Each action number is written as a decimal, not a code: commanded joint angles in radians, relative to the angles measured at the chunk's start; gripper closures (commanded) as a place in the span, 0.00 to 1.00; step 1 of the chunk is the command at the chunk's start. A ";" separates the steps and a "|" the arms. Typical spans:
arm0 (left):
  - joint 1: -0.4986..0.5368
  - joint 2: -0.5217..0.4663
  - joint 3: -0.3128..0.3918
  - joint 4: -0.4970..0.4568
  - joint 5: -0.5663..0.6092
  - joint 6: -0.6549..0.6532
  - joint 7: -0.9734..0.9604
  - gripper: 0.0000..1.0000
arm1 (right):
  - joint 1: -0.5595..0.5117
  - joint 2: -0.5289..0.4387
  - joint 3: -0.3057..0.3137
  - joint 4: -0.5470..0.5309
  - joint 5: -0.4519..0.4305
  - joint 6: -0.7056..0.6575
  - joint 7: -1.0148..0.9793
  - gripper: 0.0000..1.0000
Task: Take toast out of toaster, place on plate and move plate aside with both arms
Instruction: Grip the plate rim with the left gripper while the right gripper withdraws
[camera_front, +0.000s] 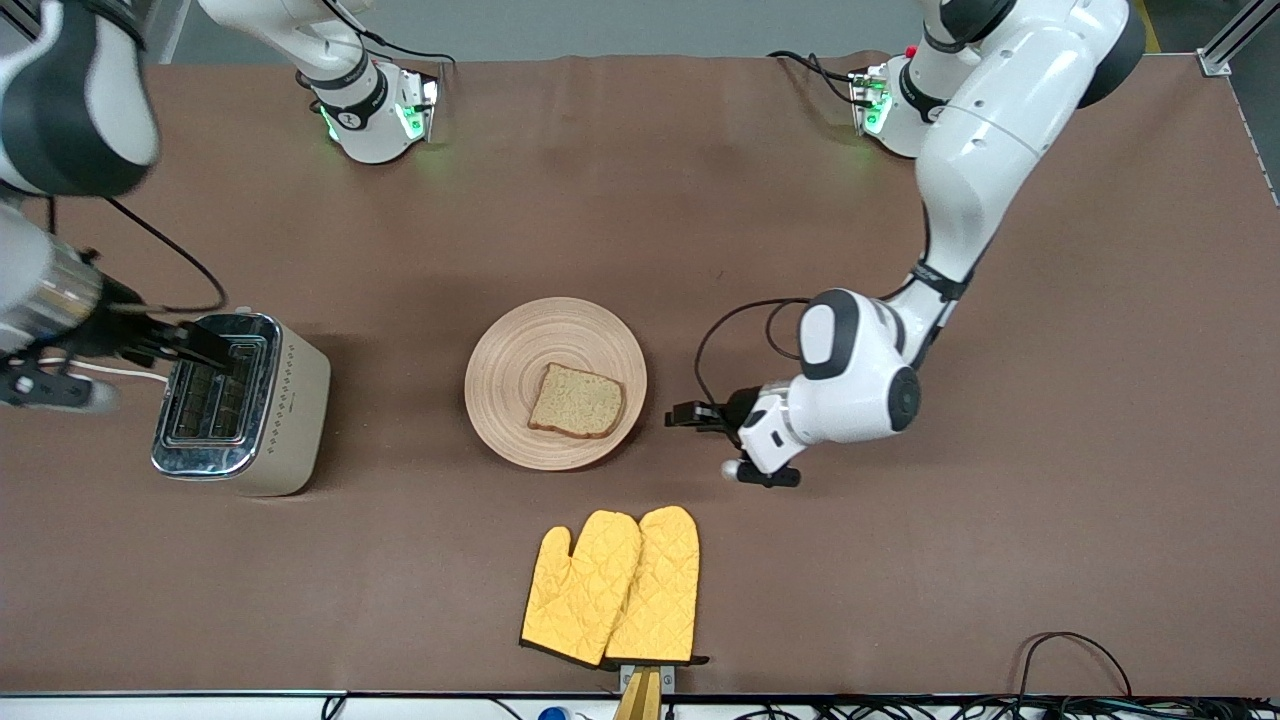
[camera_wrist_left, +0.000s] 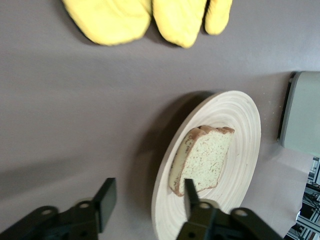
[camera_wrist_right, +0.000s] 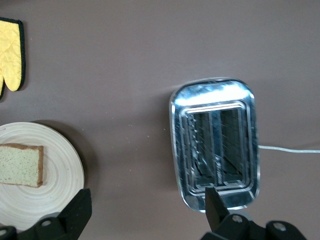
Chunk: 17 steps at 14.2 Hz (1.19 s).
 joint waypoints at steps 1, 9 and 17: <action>-0.007 0.033 -0.003 -0.009 -0.070 0.027 0.116 0.56 | -0.042 -0.144 0.019 -0.086 0.027 -0.036 -0.051 0.00; -0.043 0.035 -0.003 -0.111 -0.410 0.041 0.443 0.60 | -0.096 -0.255 0.024 -0.096 0.008 -0.128 -0.128 0.00; -0.052 0.067 -0.003 -0.114 -0.491 0.041 0.514 0.91 | -0.136 -0.214 0.021 -0.019 -0.003 -0.212 -0.199 0.00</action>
